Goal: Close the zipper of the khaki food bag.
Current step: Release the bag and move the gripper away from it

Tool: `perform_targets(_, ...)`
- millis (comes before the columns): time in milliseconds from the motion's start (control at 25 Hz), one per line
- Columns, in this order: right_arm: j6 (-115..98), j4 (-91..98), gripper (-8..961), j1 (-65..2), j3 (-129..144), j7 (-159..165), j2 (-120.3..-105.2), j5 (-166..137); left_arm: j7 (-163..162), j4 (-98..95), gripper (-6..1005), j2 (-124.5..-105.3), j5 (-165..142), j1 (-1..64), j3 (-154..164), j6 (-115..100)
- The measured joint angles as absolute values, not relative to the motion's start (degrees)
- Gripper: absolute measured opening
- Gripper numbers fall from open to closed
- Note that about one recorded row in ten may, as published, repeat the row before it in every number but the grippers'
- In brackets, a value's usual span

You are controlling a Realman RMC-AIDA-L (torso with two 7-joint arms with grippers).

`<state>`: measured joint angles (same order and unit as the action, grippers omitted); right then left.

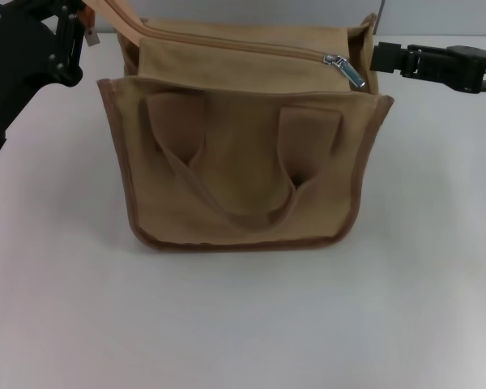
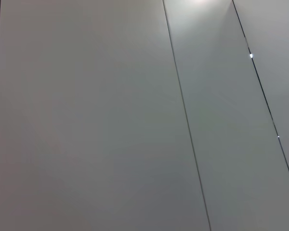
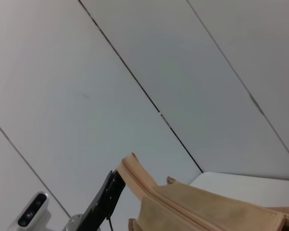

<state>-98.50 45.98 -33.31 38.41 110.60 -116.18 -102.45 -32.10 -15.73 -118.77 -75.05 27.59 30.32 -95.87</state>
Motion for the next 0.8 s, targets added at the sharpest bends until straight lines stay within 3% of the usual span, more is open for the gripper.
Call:
perform_targets(160, -99.23, 45.98, 394, -32.89, 38.14, 109.41, -116.25, -102.24, -32.08, -15.73, 54, -118.83, -75.06, 27.56, 30.33, -95.88)
perform_targets(560, -118.46, 45.21, 768, -24.97, 35.17, 88.63, -116.31, -93.77, -32.63, -15.64, 56, -118.76, -75.12, 27.43, 30.28, -94.47)
perform_targets(800, -122.05, 40.96, 768, -21.01, 35.94, 73.54, -116.36, -96.91, -34.31, -15.64, 57, -118.65, -75.44, 27.27, 30.4, -93.85)
